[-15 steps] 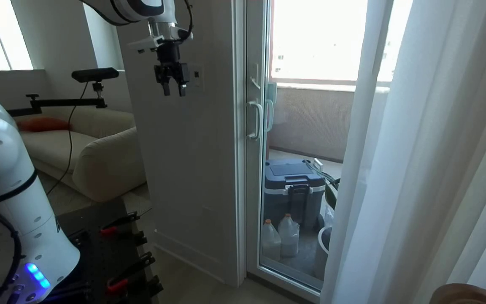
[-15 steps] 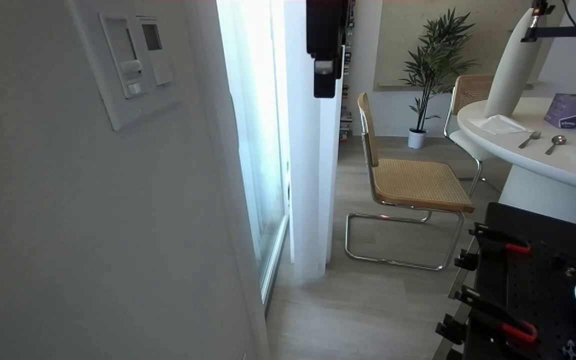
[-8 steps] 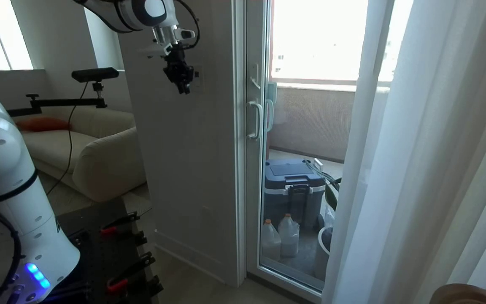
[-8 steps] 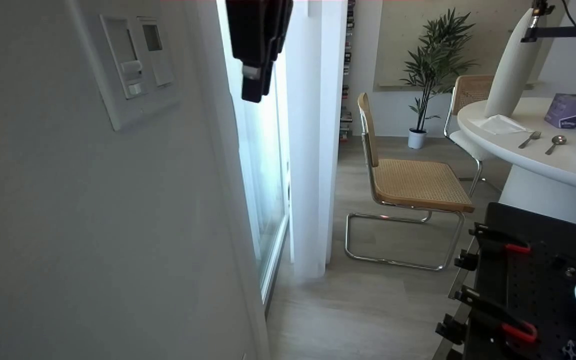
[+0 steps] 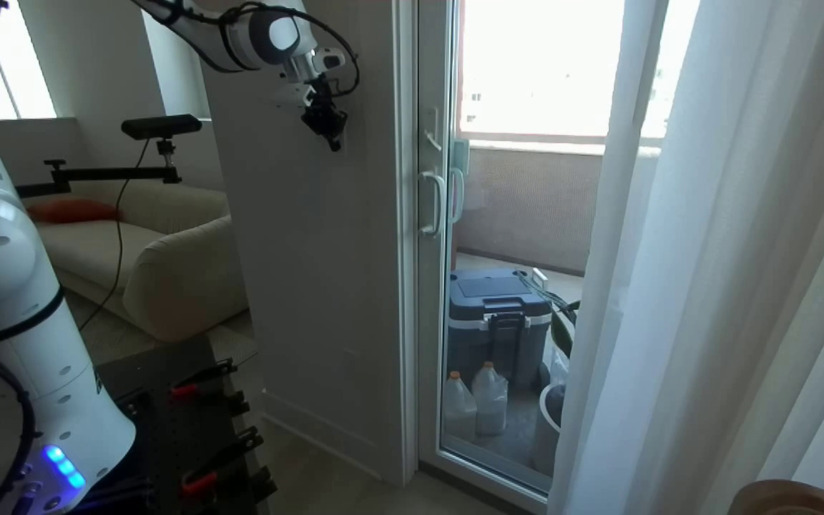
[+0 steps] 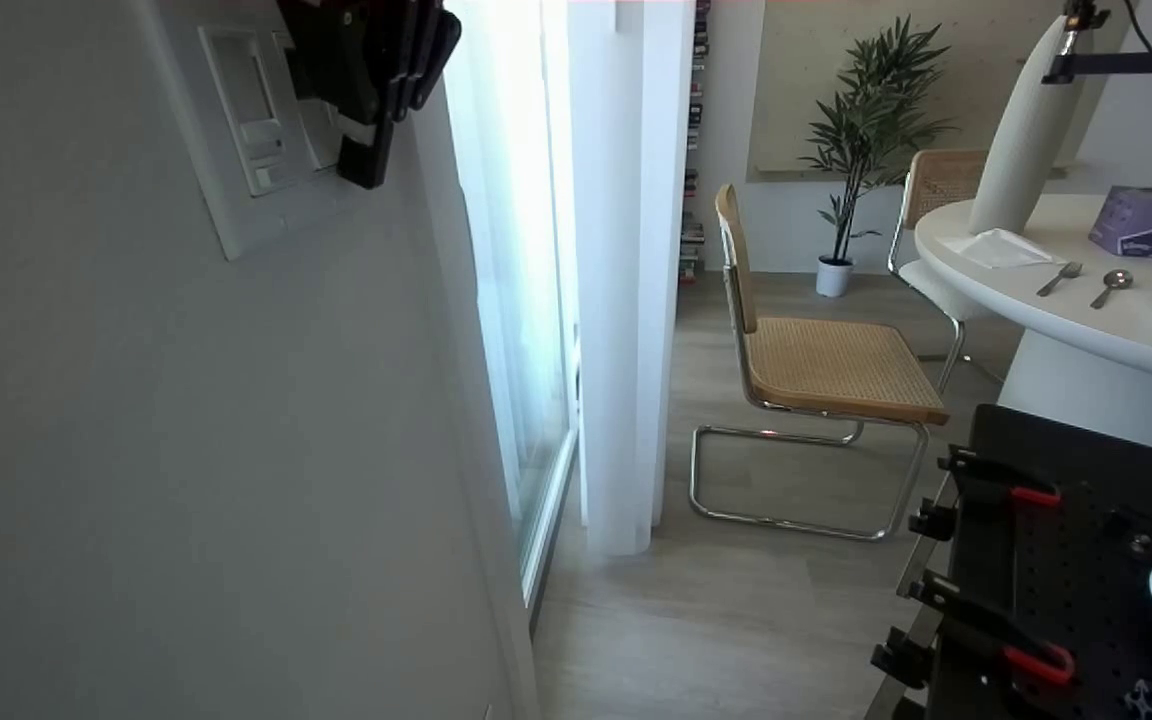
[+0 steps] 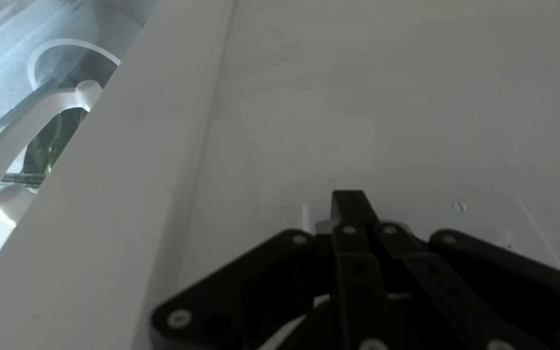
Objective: Turn on the light
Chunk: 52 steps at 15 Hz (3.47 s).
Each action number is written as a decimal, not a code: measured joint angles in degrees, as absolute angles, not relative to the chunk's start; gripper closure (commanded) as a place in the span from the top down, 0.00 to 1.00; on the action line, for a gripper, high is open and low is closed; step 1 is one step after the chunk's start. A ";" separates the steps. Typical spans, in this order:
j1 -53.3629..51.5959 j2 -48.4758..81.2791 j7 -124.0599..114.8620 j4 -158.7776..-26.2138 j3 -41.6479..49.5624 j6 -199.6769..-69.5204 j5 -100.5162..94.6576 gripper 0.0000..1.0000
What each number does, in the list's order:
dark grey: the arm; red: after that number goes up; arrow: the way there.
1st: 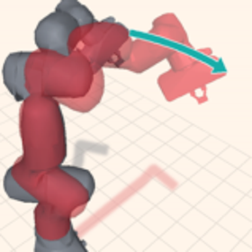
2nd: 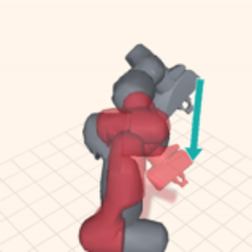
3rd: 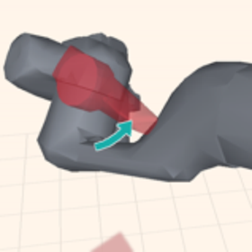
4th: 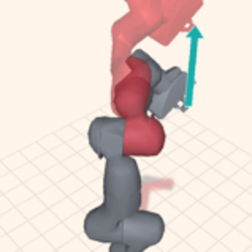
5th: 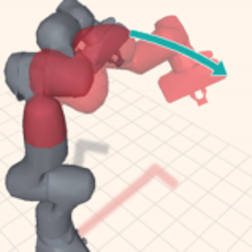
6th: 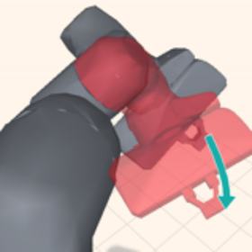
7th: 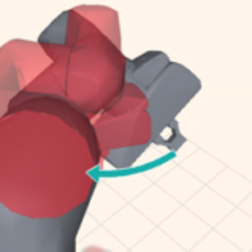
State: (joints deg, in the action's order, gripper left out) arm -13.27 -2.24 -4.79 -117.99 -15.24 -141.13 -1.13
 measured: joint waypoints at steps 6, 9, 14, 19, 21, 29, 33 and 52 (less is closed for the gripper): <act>-13.28 -1.66 -4.79 -117.75 -15.12 -141.02 -1.25 0.00; -13.27 -1.28 -4.79 -116.88 -15.05 -139.65 -1.27 0.00; -13.27 2.03 -5.54 -109.95 -14.68 -129.85 -2.23 0.00; -13.56 2.46 -7.92 -107.19 -14.68 -123.33 -3.04 0.00; -13.58 2.59 -7.99 -106.20 -14.66 -121.14 -3.04 0.00; -13.46 2.45 -6.94 -104.19 -14.28 -118.54 -1.68 0.00; -13.29 2.23 -4.38 -104.25 -14.14 -118.57 1.45 0.00; -14.10 -3.97 -1.27 -120.44 -14.23 -144.23 4.34 0.00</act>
State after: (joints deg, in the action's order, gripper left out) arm -14.10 -3.97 -1.27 -120.44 -14.23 -144.23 4.34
